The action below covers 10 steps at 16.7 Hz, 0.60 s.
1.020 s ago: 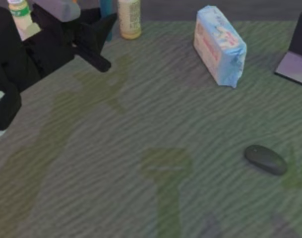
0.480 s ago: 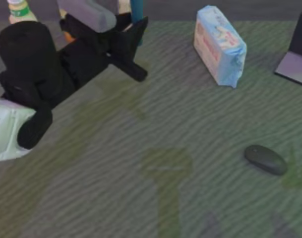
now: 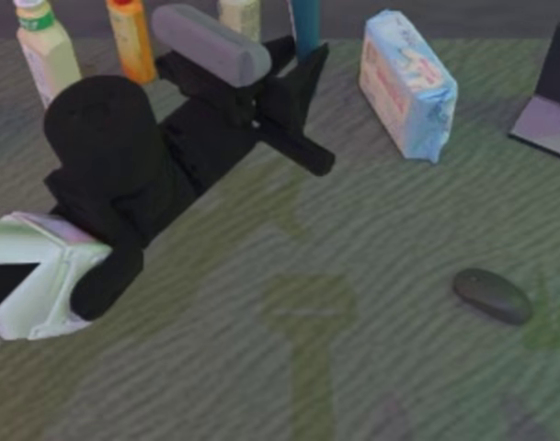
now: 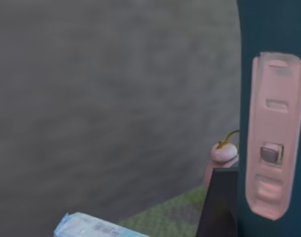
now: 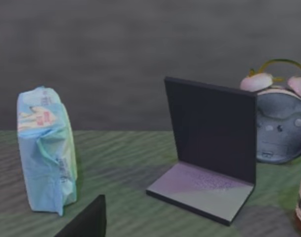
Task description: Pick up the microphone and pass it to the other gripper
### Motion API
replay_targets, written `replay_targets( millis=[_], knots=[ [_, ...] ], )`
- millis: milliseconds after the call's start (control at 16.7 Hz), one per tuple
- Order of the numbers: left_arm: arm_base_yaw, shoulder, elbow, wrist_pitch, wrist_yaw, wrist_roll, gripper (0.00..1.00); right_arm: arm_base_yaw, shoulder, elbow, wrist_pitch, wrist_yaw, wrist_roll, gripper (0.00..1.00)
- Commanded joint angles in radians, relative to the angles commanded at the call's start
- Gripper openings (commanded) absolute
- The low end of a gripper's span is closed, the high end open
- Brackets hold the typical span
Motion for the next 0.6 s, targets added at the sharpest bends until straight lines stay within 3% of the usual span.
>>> replay_targets(
  millis=[600],
  knots=[
    [0.0,0.0,0.0,0.0,0.0,0.0,0.0,0.006,0.013,0.011,0.007,-0.007,-0.001,1.0]
  ],
)
